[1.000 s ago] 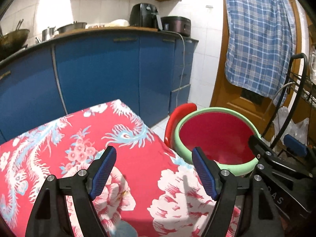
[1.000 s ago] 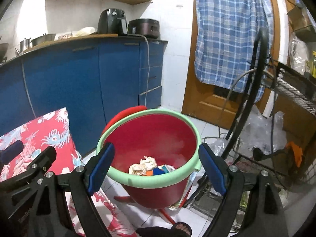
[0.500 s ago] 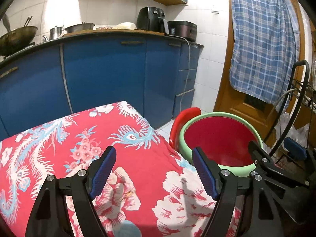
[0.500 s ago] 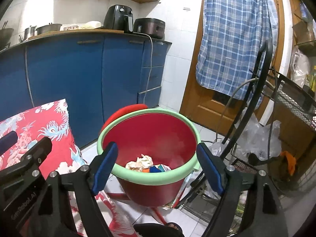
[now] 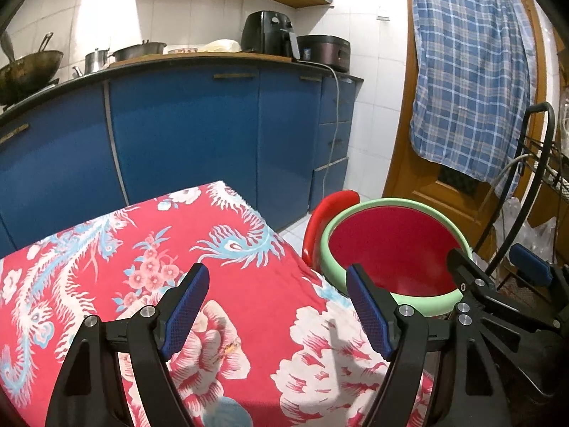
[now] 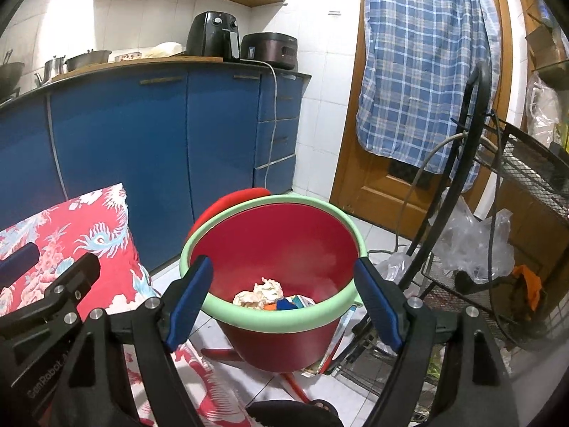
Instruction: Collect trash
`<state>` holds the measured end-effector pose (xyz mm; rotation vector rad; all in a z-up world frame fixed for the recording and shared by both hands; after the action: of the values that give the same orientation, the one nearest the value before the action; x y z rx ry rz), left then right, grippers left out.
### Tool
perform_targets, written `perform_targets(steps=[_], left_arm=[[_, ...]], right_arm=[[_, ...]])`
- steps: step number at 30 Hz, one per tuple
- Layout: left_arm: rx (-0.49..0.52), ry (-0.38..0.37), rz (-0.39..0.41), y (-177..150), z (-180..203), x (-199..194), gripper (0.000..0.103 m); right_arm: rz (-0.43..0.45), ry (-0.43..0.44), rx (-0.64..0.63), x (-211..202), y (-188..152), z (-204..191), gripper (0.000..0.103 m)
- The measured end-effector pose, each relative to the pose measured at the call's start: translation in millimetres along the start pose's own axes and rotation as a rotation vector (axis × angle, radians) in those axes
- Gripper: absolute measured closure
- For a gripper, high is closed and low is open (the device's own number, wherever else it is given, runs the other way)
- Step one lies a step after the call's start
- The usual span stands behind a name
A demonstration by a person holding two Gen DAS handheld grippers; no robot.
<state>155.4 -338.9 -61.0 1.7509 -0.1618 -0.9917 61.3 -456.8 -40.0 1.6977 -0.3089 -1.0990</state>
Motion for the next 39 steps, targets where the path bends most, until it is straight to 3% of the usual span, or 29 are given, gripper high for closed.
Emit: perform_targets(steps=[24, 39], left_arm=[[0.002, 0.001, -0.028, -3.0, 1.3, 3.0, 0.023], [0.003, 0.009, -0.021, -1.8, 1.2, 0.2, 0.023]], right_arm=[[-0.045, 0.022, 0.012, 7.0, -2.8, 1.6, 0.02], [-0.023, 0.001, 0.016, 2.8, -1.0, 1.8, 0.02]])
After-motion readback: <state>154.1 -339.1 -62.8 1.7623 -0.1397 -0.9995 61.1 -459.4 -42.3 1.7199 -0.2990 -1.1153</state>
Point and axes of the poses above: each gripper's, at about its wrist camera, not at the fingertips, and x roughly the way its jaws point, z to its right, y to its top, the point moved 7 cm from there along x, roughly the way its jaws point, and after that the axes turned 9 degrees about x, right-handed, at the moved point
